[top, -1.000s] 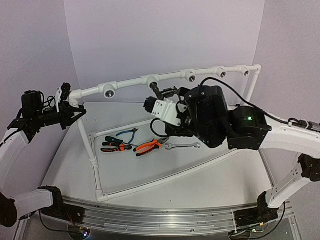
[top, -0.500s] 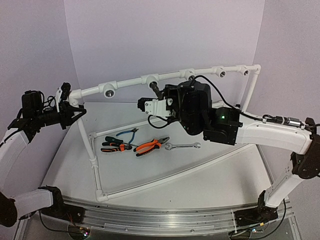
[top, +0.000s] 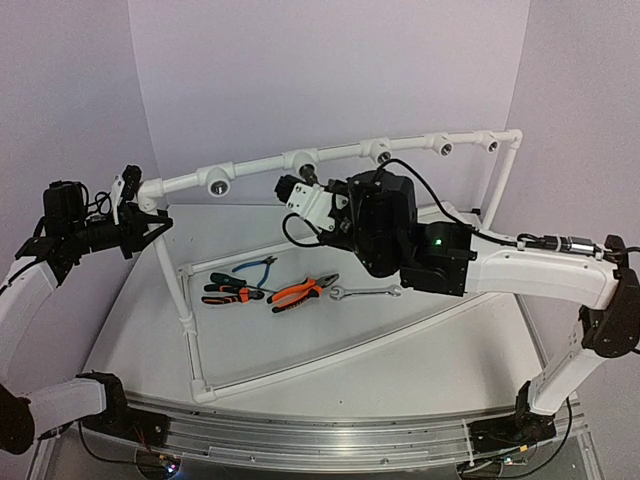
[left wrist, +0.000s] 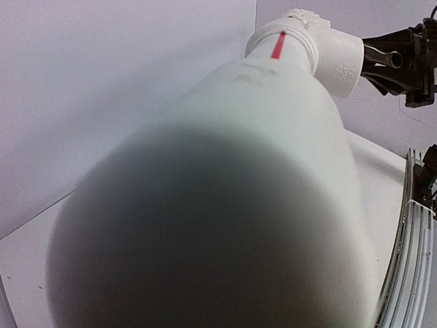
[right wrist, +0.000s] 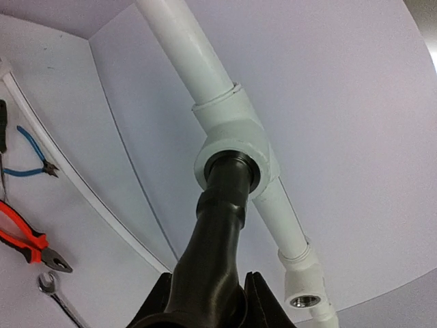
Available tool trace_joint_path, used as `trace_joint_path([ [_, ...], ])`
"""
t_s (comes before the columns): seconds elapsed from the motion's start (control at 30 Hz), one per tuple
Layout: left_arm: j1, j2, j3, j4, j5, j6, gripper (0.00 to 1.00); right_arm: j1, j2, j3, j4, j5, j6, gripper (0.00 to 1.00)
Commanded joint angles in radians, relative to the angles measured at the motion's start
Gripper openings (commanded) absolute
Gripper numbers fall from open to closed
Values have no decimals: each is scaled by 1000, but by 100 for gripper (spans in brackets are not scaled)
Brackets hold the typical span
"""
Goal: Install the water faucets
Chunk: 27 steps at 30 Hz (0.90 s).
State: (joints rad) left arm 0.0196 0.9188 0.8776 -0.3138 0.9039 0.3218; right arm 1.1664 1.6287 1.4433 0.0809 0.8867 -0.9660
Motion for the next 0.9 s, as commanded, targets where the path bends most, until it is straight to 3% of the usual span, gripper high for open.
trace_joint_path([
  [0.0,-53,27,-8,-51,87,39,0,-2,0,-21,-79,-46,679,3],
  [0.17,-53,29,-14,-44,94,36,0,-19,21,-33,-64,-245,1304,1],
  [0.27,-53,30,-20,-35,102,36,0,-38,43,-41,5,-318,1556,0],
  [0.5,-53,25,-31,-24,105,43,0,-69,40,-188,372,-354,2159,0],
  [0.63,-53,20,-39,-18,107,44,0,-71,55,-244,553,-357,2357,0],
  [0.73,-53,17,-43,-15,107,44,0,-70,59,-237,609,-366,2377,2],
  [0.8,-53,15,-44,-13,109,44,0,-70,54,-222,611,-380,2363,14],
  [0.87,-53,16,-46,-12,108,42,0,-71,42,-223,611,-387,2348,38],
])
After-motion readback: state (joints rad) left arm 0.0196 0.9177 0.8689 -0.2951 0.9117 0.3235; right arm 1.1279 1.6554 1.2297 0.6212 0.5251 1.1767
